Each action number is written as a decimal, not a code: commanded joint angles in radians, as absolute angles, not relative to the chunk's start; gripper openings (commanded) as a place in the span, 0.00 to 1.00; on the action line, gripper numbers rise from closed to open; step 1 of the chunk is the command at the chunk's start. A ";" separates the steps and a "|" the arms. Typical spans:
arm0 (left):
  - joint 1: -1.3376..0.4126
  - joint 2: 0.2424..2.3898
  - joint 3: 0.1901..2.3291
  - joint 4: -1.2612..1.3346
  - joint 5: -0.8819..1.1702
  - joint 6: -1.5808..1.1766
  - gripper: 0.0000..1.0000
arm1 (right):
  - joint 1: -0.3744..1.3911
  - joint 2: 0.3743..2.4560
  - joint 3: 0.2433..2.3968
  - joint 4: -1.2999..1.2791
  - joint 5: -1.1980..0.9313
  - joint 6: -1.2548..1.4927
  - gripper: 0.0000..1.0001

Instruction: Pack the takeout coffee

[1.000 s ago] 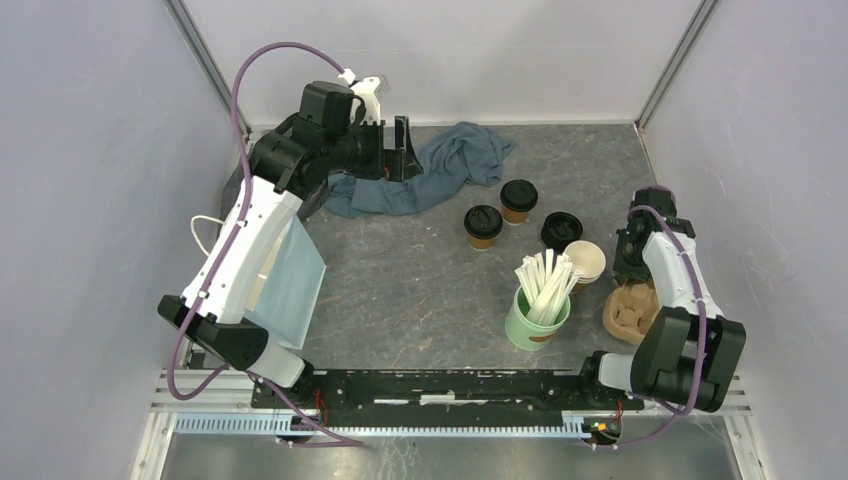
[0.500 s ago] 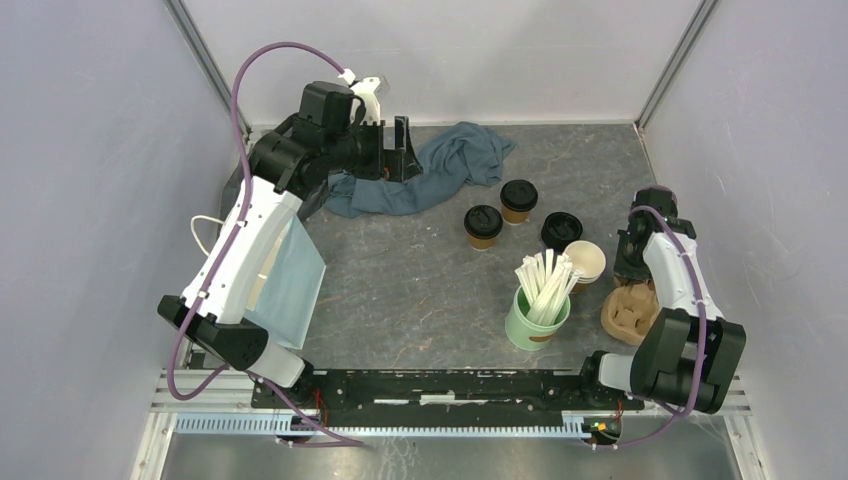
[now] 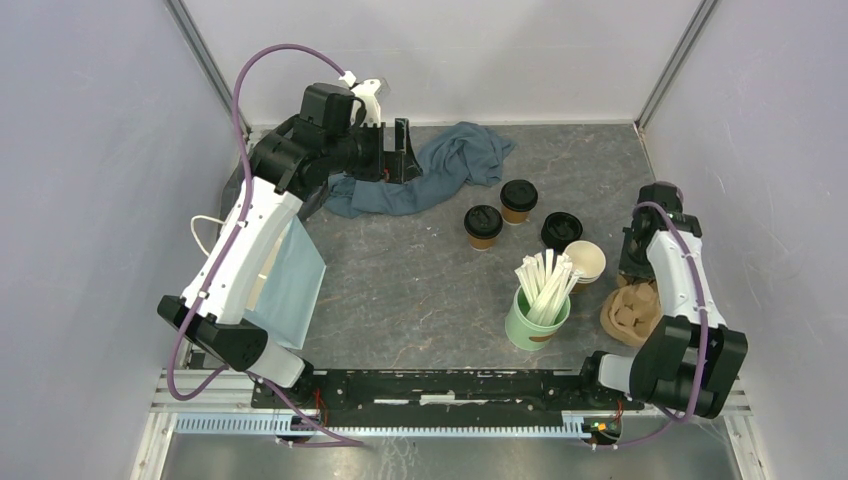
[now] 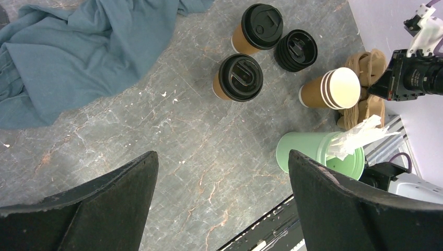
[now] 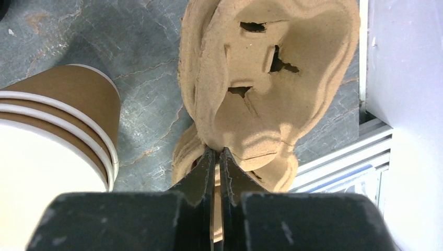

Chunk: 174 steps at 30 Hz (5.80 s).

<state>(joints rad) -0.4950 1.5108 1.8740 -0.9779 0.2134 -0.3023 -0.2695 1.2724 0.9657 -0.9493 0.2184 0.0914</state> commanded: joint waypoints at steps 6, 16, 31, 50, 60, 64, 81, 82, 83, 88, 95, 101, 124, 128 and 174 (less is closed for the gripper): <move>-0.498 1.467 1.870 -0.955 0.231 -0.258 1.00 | -0.272 1.233 1.127 -1.036 0.318 0.132 0.00; -0.516 1.449 1.867 -0.954 0.235 -0.262 1.00 | -0.272 1.170 1.270 -1.021 0.224 0.119 0.00; -0.543 1.401 1.899 -0.948 0.266 -0.300 1.00 | -0.177 1.006 1.106 -0.037 -0.257 1.430 0.00; -0.624 1.047 1.015 0.297 0.428 -0.261 0.74 | 0.230 1.234 1.397 -0.469 -0.158 1.678 0.00; -0.726 1.090 0.879 0.647 0.487 0.014 0.57 | 0.243 1.263 1.408 -0.421 -0.233 1.662 0.00; -0.755 1.117 0.881 0.661 0.430 0.073 0.54 | 0.247 1.282 1.420 -0.413 -0.269 1.648 0.00; -0.805 1.210 0.925 0.692 0.148 0.233 0.60 | 0.249 1.281 1.366 -0.344 -0.339 1.666 0.00; -0.806 1.213 0.927 0.693 0.147 0.236 0.60 | 0.249 1.283 1.367 -0.343 -0.340 1.666 0.00; -0.807 1.217 0.932 0.689 0.147 0.236 0.60 | 0.249 1.283 1.369 -0.343 -0.340 1.665 0.00; -0.810 1.240 0.962 0.678 0.155 0.249 0.52 | 0.249 1.274 1.364 -0.352 -0.332 1.660 0.00; -0.825 1.265 0.997 0.651 0.156 0.281 0.41 | 0.249 1.273 1.367 -0.356 -0.331 1.658 0.00; -0.843 1.267 1.003 0.626 0.113 0.310 0.30 | 0.251 1.272 1.378 -0.366 -0.327 1.655 0.00; -0.910 1.253 1.210 0.353 -0.359 0.088 0.02 | 0.070 1.162 1.315 -0.268 -0.440 0.969 0.66; -0.895 1.269 1.350 0.128 -0.360 -0.088 0.02 | 0.043 1.131 1.342 -0.373 -0.526 0.456 0.86; -0.459 1.212 1.582 -0.381 0.262 -0.772 0.02 | 0.077 1.535 1.050 1.156 -0.971 1.618 0.57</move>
<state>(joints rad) -0.4660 1.2362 1.5803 -0.4061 0.2390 -0.7364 0.0814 1.5772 1.0355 1.0241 -0.9478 1.5879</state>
